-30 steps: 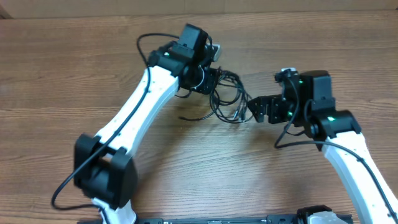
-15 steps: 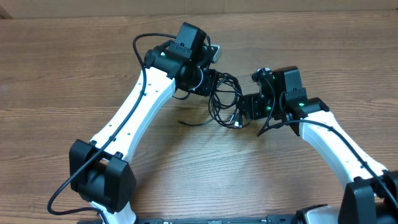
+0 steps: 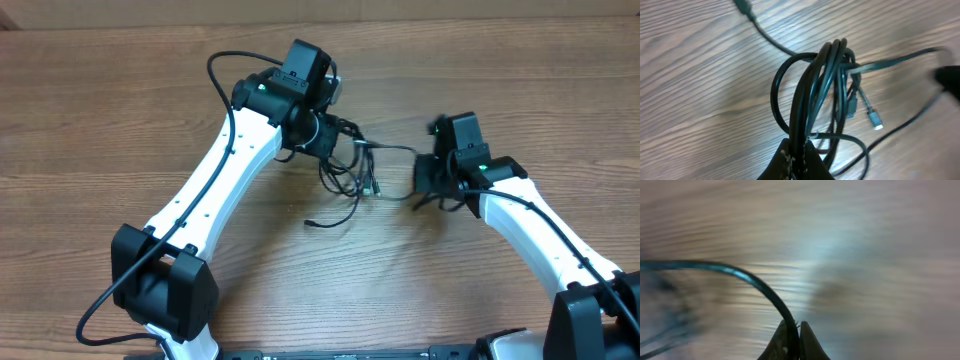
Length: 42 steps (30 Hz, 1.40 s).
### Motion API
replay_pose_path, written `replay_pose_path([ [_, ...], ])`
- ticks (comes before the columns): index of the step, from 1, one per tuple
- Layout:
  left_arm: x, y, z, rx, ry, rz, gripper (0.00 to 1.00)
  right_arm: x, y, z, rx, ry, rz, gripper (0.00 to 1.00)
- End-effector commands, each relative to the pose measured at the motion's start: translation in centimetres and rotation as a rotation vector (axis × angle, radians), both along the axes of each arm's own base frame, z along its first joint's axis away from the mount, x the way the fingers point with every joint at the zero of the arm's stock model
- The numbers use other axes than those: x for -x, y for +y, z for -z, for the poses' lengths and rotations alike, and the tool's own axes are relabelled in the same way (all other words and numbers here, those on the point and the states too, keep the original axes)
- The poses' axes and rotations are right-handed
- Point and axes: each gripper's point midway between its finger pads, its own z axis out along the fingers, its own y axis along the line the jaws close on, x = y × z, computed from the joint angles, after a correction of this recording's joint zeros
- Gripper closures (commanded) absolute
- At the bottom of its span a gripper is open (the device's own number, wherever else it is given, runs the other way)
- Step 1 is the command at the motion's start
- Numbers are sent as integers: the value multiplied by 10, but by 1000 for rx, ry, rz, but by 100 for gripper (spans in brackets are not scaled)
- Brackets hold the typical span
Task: Untangle cables
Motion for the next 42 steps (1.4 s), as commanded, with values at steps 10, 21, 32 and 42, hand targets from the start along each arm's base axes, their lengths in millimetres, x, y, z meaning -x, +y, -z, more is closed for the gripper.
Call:
replay_pose_path([
  [10, 1, 2, -12, 126, 39, 59, 96, -8, -26, -5, -108, 8, 295, 52],
  [21, 21, -20, -15, 196, 76, 188, 96, -23, 74, -47, -468, -119, -236, 13],
  [32, 25, -38, -26, 296, 52, 297, 96, -11, 104, -17, -295, -107, -432, 18],
  [42, 33, -59, -46, 472, 82, 336, 96, -15, 117, -6, -315, -114, -480, 22],
])
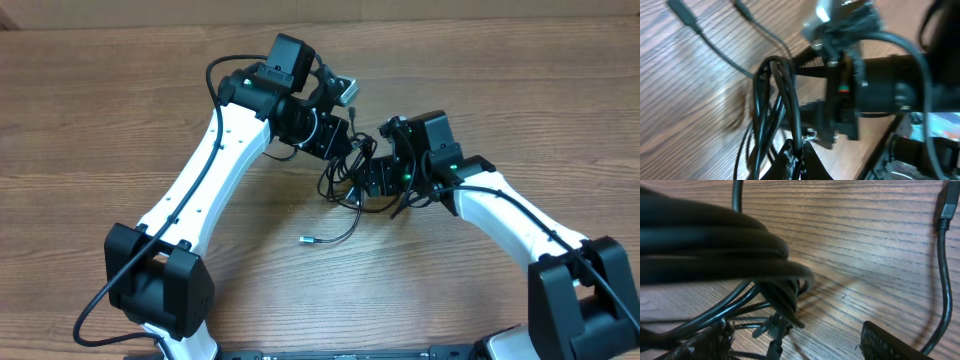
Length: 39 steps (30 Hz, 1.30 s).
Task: Untangle cables
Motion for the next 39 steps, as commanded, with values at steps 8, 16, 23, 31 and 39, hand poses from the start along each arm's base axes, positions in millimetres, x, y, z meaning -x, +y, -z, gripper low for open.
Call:
replay_pose_path([
  [8, 12, -16, -22, 139, 68, 26, 96, -23, 12, -21, -48, -121, -19, 55],
  [16, 21, -25, -41, 272, 125, 69, 96, -25, 15, -24, -63, -136, -26, 61],
  [23, 2, -6, -25, 163, 74, -11, 96, -19, 18, -23, -79, -110, -43, 96],
  [31, -2, 9, -17, 104, 87, -55, 96, -28, -30, 0, 141, -72, 187, 96],
  [39, -33, 124, 34, -508, 50, -597, 96, -14, -123, 20, 398, 47, 633, 96],
])
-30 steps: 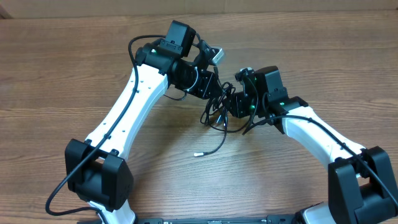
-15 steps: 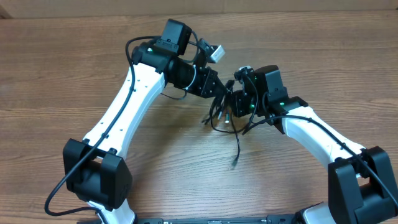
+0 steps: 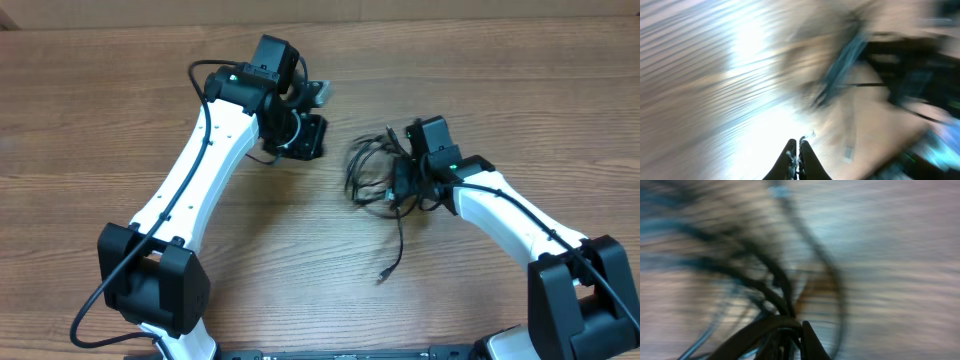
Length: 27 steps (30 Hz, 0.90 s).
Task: Untangle cables
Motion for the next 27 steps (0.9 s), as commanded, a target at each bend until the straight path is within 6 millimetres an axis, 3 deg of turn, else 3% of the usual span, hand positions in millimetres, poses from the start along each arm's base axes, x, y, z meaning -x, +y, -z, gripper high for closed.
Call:
replay_pose_path([
  [1, -26, 67, 7, -322, -76, -304, 96, -10, -50, -5, 111, -34, 241, 96],
  [4, -27, 70, 7, -326, -76, -332, 96, -10, -52, -5, 78, -21, 264, 96],
  [7, -28, 67, 7, -301, -64, -349, 96, -8, -30, -7, -21, 3, 146, 96],
  [11, -25, 39, 6, -178, -42, -260, 95, 6, 47, -33, -320, 16, -257, 96],
  [12, -25, 29, 7, -135, -32, -228, 86, 18, 73, -47, -437, 22, -376, 96],
  [14, -24, 24, 10, -109, -11, -218, 79, 31, 92, -55, -521, 36, -461, 96],
  [15, -23, 22, 13, -103, -1, -215, 70, 35, 97, -57, -545, 45, -478, 96],
  [16, -22, 18, 19, -89, 26, -206, 51, 37, 99, -57, -546, 49, -485, 96],
  [17, -21, 17, 22, -86, 37, -204, 43, 37, 100, -57, -546, 49, -486, 96],
  [24, -21, 13, 64, -114, 143, -194, 42, 31, 91, -51, -491, 43, -442, 96],
  [27, -18, 12, 85, -135, 190, -178, 48, 30, 91, -51, -486, 42, -441, 96],
])
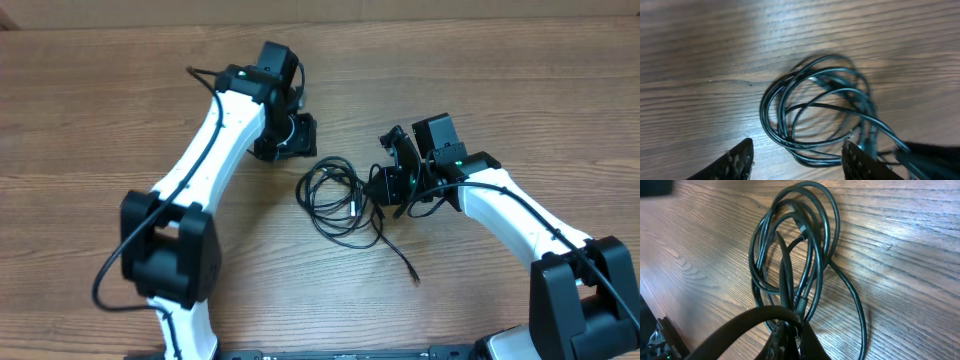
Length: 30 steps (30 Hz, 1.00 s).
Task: Untangle cables
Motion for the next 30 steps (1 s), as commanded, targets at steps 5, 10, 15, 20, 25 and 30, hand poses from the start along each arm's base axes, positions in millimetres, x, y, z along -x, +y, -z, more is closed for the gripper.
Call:
replay_pose_path([
  [5, 19, -41, 46, 154, 145, 179, 47, -16, -6, -17, 26, -58, 63, 96],
  [10, 27, -51, 60, 181, 167, 255, 44, -16, -6, -17, 25, -57, 62, 96],
  [15, 13, -21, 81, -47, 103, 268, 45, -16, -5, -17, 25, -57, 62, 96],
  [20, 3, -18, 90, -112, 43, 269, 44, -16, -6, -16, 24, -47, 72, 96],
  [25, 6, -26, 98, -128, 22, 293, 44, -16, -6, -16, 22, -40, 80, 96],
  [30, 14, -38, 99, -129, 19, 354, 50, -16, -6, -16, 22, -40, 80, 96],
])
